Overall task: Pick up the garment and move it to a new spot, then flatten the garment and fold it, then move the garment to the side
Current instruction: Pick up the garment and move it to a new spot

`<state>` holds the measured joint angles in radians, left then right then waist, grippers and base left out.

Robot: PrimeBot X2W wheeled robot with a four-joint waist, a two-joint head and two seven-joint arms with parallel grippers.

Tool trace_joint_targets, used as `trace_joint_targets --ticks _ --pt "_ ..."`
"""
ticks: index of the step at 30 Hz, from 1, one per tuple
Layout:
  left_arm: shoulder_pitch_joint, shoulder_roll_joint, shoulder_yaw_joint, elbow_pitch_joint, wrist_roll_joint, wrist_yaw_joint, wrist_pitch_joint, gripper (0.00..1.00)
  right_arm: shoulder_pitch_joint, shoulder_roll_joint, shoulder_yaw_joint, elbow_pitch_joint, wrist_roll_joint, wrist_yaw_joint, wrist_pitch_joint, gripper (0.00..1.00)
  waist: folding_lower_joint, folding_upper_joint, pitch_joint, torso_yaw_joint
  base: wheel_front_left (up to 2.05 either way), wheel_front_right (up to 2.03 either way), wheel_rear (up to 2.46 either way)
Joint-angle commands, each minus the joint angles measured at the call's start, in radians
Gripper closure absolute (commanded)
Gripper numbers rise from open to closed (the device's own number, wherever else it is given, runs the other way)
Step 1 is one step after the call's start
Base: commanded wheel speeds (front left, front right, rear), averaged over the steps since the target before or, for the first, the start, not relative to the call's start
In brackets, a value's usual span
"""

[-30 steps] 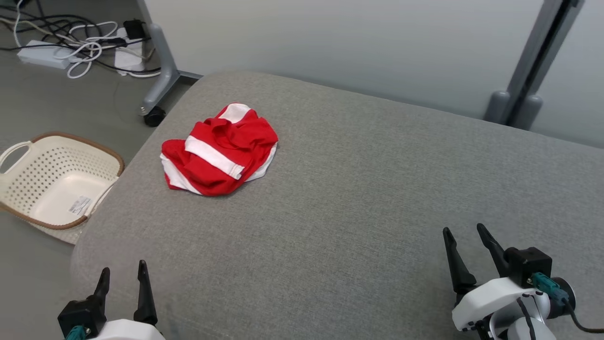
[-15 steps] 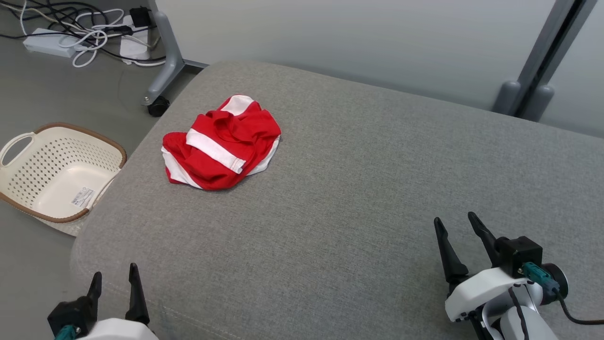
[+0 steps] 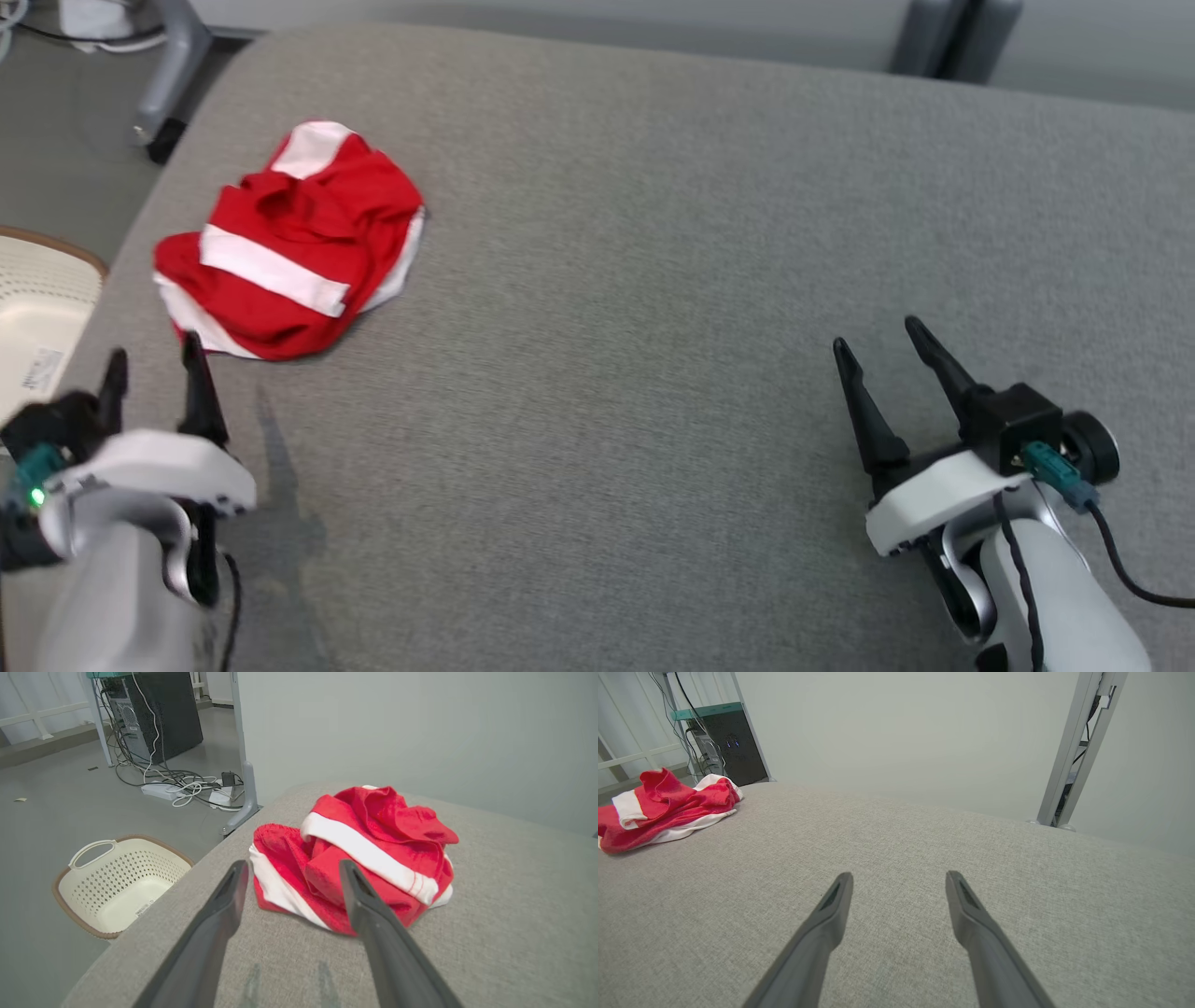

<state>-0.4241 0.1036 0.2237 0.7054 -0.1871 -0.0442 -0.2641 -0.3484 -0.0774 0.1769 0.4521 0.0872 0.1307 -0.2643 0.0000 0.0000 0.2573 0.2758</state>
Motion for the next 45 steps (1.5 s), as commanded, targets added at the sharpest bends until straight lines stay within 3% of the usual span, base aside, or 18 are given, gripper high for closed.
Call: trace_joint_targets --ticks 1,5,15,16,17,21,27,31,35,42,45 --pt "-0.037 0.011 0.004 0.011 0.004 -0.004 0.000 0.00 -0.017 -0.012 0.005 -0.011 0.001 0.000 0.000 0.00 0.0000 0.0000 0.059 -0.054 0.00 0.00 0.00" --pt "-0.170 0.077 0.013 0.124 0.025 -0.016 0.000 0.00 -0.056 -0.025 0.028 -0.044 0.010 0.000 0.000 0.00 0.0000 0.0000 0.120 -0.113 0.00 0.00 0.00" --pt "-0.319 0.158 0.054 0.354 -0.001 0.001 0.000 0.00 -0.086 -0.040 0.018 -0.065 0.017 0.000 0.000 0.00 0.0000 0.0000 0.188 -0.205 0.00 0.00 0.00" --pt "-0.332 0.166 0.051 0.367 0.003 0.003 0.000 0.15 -0.086 -0.039 0.014 -0.065 0.017 0.000 0.000 0.00 0.0000 0.0000 0.189 -0.211 0.00 0.00 0.00" --pt "-0.342 0.174 0.049 0.361 0.010 0.006 0.000 0.99 -0.084 -0.036 0.009 -0.064 0.019 0.000 0.000 0.00 0.0000 0.0000 0.190 -0.215 0.00 0.00 0.00" --pt "-0.329 0.175 0.048 0.266 0.029 0.017 0.000 1.00 -0.073 -0.025 -0.006 -0.067 0.021 0.000 0.000 0.00 0.0000 0.0000 0.177 -0.226 0.00 0.00 0.00" --pt "-0.312 0.145 0.019 0.141 0.064 -0.024 0.000 1.00 -0.047 -0.008 -0.032 -0.053 0.032 0.000 0.000 0.00 0.0000 0.0000 0.121 -0.224 0.00 0.00 0.00" --pt "-0.309 0.106 -0.022 0.067 0.092 -0.044 0.000 1.00 -0.030 0.002 -0.047 -0.044 0.040 0.000 0.000 0.00 0.0000 0.0000 0.084 -0.222 0.00 0.00 0.00" --pt "-0.281 0.028 -0.076 0.004 0.098 -0.062 0.000 1.00 -0.003 0.012 -0.062 -0.034 0.055 0.000 0.000 0.00 0.0000 0.0000 0.027 -0.229 0.00 0.00 0.00" --pt "-0.196 -0.048 -0.280 -0.011 0.075 -0.085 0.000 1.00 0.051 0.021 -0.075 -0.018 0.066 0.000 0.000 0.00 0.0000 0.0000 -0.072 -0.273 0.00 0.00 0.00" --pt "-0.146 -0.052 -0.440 -0.026 -0.034 -0.087 0.000 1.00 0.074 0.023 -0.082 -0.011 0.073 0.000 0.000 0.00 0.0000 0.0000 -0.106 -0.299 0.00 0.00 0.00"
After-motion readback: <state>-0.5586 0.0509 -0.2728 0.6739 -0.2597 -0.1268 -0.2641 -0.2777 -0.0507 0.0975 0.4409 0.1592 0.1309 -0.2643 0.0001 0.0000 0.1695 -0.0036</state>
